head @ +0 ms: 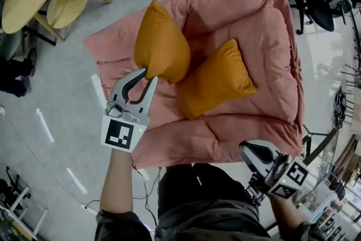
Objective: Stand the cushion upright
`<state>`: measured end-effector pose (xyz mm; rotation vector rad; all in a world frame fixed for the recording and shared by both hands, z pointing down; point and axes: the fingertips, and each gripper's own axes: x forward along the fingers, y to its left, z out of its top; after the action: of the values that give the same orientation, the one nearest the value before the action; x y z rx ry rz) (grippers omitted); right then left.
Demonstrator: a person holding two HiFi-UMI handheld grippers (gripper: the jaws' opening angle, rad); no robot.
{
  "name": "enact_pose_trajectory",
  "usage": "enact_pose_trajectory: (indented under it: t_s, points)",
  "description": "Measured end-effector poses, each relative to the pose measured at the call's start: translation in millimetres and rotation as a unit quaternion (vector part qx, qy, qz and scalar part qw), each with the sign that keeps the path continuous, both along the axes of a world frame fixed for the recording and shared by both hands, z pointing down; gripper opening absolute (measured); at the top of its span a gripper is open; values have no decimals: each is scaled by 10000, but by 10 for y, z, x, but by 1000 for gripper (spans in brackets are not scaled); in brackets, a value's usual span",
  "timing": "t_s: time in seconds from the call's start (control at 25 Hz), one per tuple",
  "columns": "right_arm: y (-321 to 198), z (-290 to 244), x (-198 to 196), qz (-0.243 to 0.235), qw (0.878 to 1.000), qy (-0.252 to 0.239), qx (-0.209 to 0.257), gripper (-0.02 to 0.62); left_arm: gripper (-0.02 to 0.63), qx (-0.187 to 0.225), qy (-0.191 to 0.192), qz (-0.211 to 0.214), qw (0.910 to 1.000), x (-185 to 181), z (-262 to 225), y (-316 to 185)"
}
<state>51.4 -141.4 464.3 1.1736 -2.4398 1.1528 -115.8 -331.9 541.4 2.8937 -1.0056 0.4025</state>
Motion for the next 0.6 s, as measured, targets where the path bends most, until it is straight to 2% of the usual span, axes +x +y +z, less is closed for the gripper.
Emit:
enact_pose_trajectory:
  t_s: [0.16,0.28,0.36,0.48,0.6]
  points:
    - [120,-41,396,521,9985,67,-172,9,58,196,55,688,9974,855,-261,-244]
    - [179,-92,557,748,9970,15,-178,9,54,246,-12,933,9953,1181,-311,-277]
    - [196,-150,598,841,9963,-84,-146,9,52,240,60,855,9960,1173,-360,-260]
    - [190,-227,649,945,9952,-256,-29,9,46,-160,298,259,9991,808,-382,-207]
    - [245,-208,725,893,9954,-327,82,9,44,-373,62,-157,9992,317,-220,-128]
